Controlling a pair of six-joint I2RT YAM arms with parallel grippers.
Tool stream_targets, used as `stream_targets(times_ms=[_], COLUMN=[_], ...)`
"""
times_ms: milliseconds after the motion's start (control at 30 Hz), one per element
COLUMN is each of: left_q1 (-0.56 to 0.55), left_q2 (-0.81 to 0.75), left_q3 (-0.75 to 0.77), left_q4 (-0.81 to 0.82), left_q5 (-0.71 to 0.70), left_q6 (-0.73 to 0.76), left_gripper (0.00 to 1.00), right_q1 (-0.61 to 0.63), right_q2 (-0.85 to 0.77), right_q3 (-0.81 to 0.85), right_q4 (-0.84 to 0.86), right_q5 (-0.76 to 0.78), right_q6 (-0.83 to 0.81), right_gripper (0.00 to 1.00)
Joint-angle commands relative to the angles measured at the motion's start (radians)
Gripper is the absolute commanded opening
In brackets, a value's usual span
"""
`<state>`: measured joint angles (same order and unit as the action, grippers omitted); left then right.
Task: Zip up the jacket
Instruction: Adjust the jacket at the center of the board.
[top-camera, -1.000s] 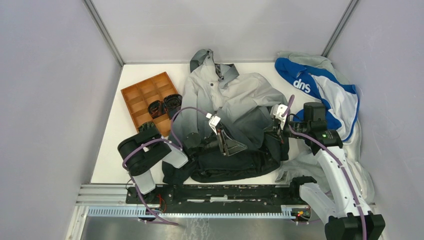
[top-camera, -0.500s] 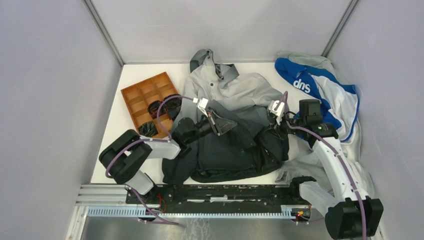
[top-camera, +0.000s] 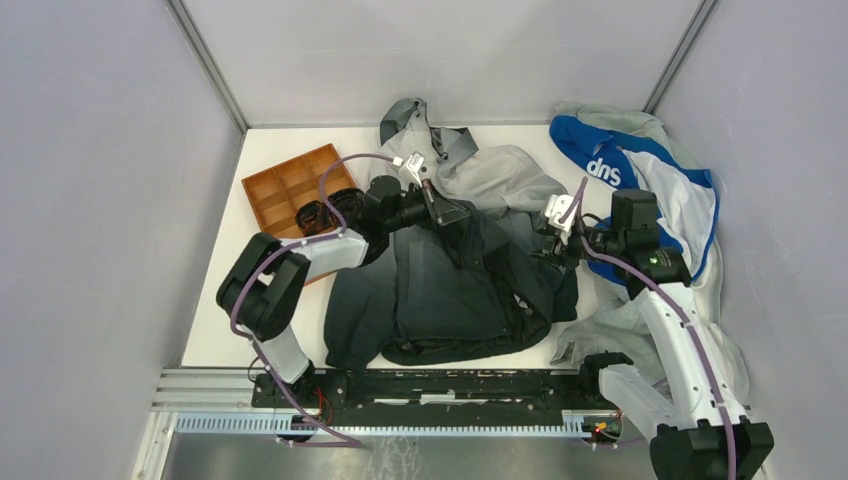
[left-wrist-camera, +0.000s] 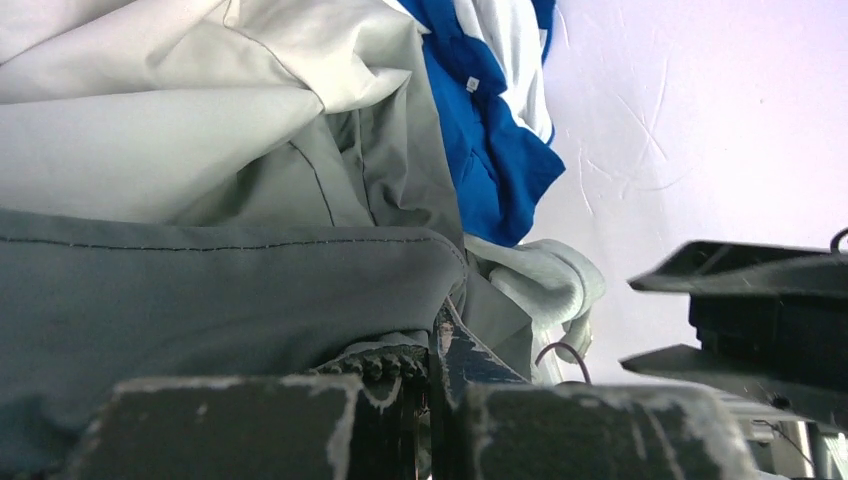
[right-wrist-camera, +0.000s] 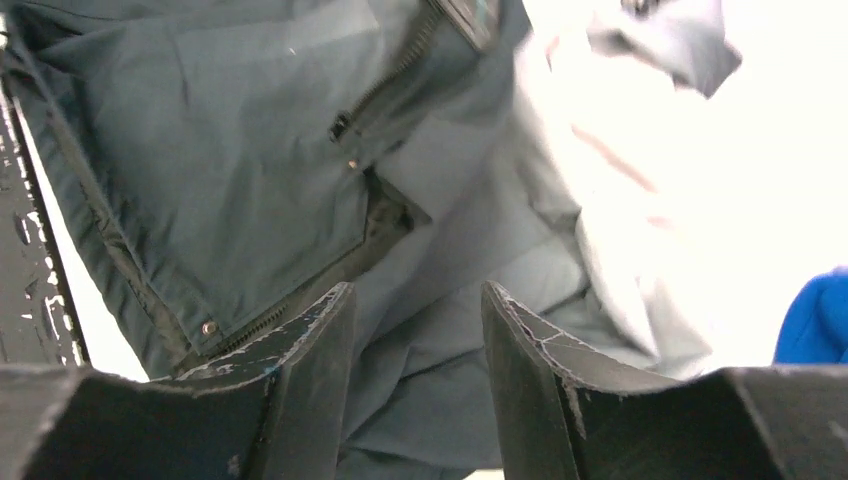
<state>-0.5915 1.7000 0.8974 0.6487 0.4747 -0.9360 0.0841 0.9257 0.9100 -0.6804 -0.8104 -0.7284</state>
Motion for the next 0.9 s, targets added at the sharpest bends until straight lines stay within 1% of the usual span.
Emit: stream_targets(times_ms=[0,100,167,267,333,433,500,567,667,767,867], left_q1=[0.022,0.033,0.042,0.065,0.077,0.089,0.095,0.098,0.101,0.107,0.111], left_q2=[0.045,0.073,0.091,0.121,0.143,0.172,0.179,0.178,0.168,0.157,0.159], left_q3=[0.140,0.201,0.233,0.288,0.328,0.380,0.399,0.407,0.413,0.409,0.404], left_q4=[-0.139,-0.194,-0.229,-0.286,-0.351,-0.435,-0.453,-0.460,-0.474,-0.480,-0.480], left_q5=[0.105,0.137,0.156,0.191,0.214,0.247,0.262,0.264,0.267,0.258,0.244], left_q6=[0.045,0.034,0.003,-0.058,-0.089,-0.117,-0.121,-0.117,-0.096,-0.077,-0.052], left_gripper=[0.02,0.02,0.02,0.02,0.02,0.02,0.02,0.02,0.02,0.03,0.06], right_q1=[0.002,0.001,0.013,0.058,0.115,0.207,0.278,0.326,0.342,0.341,0.338], right_q2=[-0.059,-0.087,-0.096,-0.095,-0.090,-0.067,-0.048,-0.025,0.018,0.064,0.082], right_q3=[0.024,-0.039,-0.102,-0.178,-0.207,-0.233,-0.250,-0.270,-0.274,-0.261,-0.276], right_q4=[-0.027,-0.055,-0.034,0.056,0.116,0.184,0.226,0.289,0.343,0.341,0.341], right_q5=[-0.205,-0.370,-0.374,-0.263,-0.162,-0.057,0.017,0.092,0.182,0.288,0.423], right_q6=[-0.152,-0.258,-0.290,-0.281,-0.273,-0.293,-0.319,-0.307,-0.263,-0.211,-0.177], right_gripper=[0.55,0.51,0.50,0.48,0.48,0.49,0.49,0.50,0.50,0.48,0.43])
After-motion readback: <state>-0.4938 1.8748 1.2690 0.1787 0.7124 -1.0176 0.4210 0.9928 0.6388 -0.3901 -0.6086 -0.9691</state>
